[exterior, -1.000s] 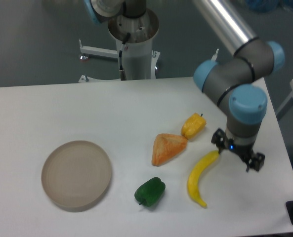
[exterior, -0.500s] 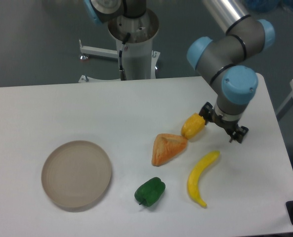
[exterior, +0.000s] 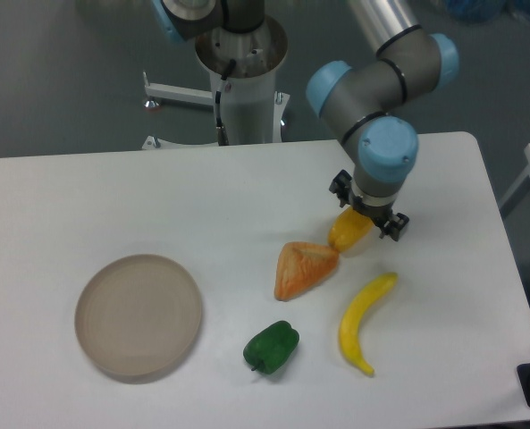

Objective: Pick up the yellow pepper from the table
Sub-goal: 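Lower the gripper around the yellow pepper and close on it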

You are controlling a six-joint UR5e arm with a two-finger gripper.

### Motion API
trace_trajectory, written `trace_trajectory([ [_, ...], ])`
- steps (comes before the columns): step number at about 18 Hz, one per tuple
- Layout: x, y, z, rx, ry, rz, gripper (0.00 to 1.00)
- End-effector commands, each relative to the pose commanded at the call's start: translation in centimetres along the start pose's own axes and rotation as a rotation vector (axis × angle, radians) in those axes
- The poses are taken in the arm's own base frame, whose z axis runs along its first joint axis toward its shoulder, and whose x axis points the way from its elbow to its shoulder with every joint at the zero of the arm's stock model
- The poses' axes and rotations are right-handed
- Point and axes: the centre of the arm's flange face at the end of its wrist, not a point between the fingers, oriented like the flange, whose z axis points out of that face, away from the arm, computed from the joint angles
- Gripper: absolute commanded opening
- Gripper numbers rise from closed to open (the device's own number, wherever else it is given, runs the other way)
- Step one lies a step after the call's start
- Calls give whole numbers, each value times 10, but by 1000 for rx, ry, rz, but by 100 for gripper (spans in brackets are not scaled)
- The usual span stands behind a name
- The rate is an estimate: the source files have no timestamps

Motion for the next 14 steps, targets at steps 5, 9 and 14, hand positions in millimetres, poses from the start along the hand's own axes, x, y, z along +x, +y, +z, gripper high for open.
trace_trajectory([
  [5,7,-2,10,-7,16,1,100],
  [9,9,-3,17,-12,30,2,100],
  [14,10,-7,22,-13,33,8,100],
])
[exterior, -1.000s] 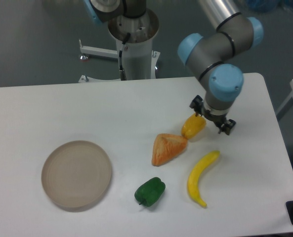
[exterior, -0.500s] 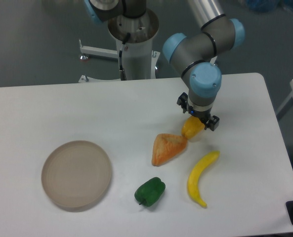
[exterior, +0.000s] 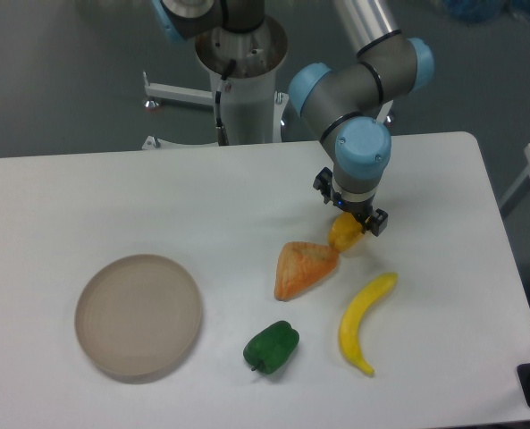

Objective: Pick up the yellow pepper from the table
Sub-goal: 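Lower the gripper around the yellow pepper and close on it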

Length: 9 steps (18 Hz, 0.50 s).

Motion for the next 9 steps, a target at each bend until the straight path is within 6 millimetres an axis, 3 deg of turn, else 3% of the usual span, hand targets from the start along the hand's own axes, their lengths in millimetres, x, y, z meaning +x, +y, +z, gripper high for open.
trace_trajectory([
  [3,1,0,4,1,4,2,99],
  [4,1,1,5,-1,5,1,90],
  [6,0,3,4,0,6,4,61],
  [9,-3,6,3,1,5,4,45],
])
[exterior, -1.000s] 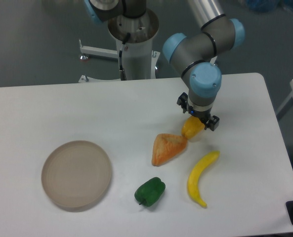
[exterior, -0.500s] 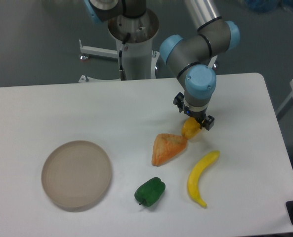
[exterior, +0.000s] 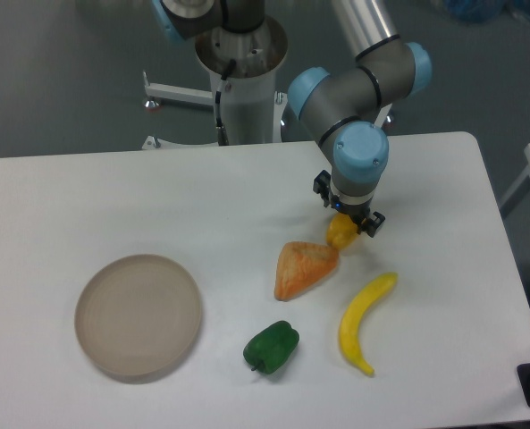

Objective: Pick up the yellow pepper from the table
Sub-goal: 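Lower the gripper around the yellow pepper and close on it, then lift the yellow pepper up off the table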

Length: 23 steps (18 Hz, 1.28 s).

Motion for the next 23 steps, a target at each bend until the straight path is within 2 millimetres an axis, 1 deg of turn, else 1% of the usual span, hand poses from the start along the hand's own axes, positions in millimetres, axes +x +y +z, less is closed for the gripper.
trace_trajectory([
  [1,0,1,-1,3,1,0,43],
  [2,0,1,0,3,3,0,38],
  [3,-1,1,-1,4,0,-2,36],
  [5,-5,2,-6,5,-10,-5,34],
  [8,-11,7,-12,15,-20,-14,33],
  [9,-16,7,-20,25,-35,-16,33],
  [11,-33,8,-38,41,-64,-24,33],
  [15,-61,0,-61,92,-113,-6,34],
  [17,-75,-4,-66,103,-136,-6,34],
  [19,-89,-10,-76,115,-163,-4,34],
  [22,-96,-19,-82,124,-183,3,34],
  [23,-97,-20,-80,124,-181,5,34],
])
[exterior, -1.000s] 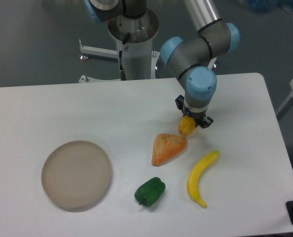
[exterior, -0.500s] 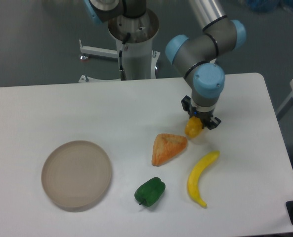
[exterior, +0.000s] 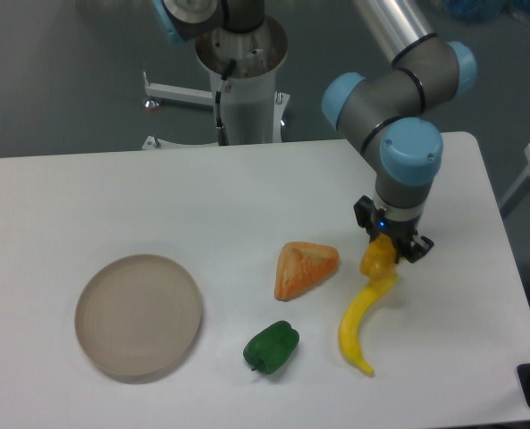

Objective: Pick up the yellow pepper from the table
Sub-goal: 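Lift the yellow pepper up off the table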

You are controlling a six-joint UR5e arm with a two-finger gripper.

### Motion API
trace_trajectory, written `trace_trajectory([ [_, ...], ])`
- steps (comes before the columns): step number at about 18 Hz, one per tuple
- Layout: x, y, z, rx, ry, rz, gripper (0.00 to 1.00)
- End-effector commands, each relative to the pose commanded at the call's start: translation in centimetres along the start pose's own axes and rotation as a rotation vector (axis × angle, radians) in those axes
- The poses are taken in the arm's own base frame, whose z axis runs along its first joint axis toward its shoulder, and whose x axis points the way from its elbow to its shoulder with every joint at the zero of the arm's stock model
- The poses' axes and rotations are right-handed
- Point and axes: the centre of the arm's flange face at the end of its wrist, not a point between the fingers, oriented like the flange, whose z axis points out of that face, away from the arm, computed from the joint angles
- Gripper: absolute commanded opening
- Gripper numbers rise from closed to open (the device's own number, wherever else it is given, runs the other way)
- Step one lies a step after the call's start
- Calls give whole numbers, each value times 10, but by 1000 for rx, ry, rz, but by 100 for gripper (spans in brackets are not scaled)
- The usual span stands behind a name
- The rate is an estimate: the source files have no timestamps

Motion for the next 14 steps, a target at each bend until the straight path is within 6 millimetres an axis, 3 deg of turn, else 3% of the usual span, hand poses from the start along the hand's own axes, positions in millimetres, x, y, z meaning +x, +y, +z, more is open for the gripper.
trace_trajectory([
  [14,-1,-7,0,6,-5,6,34],
])
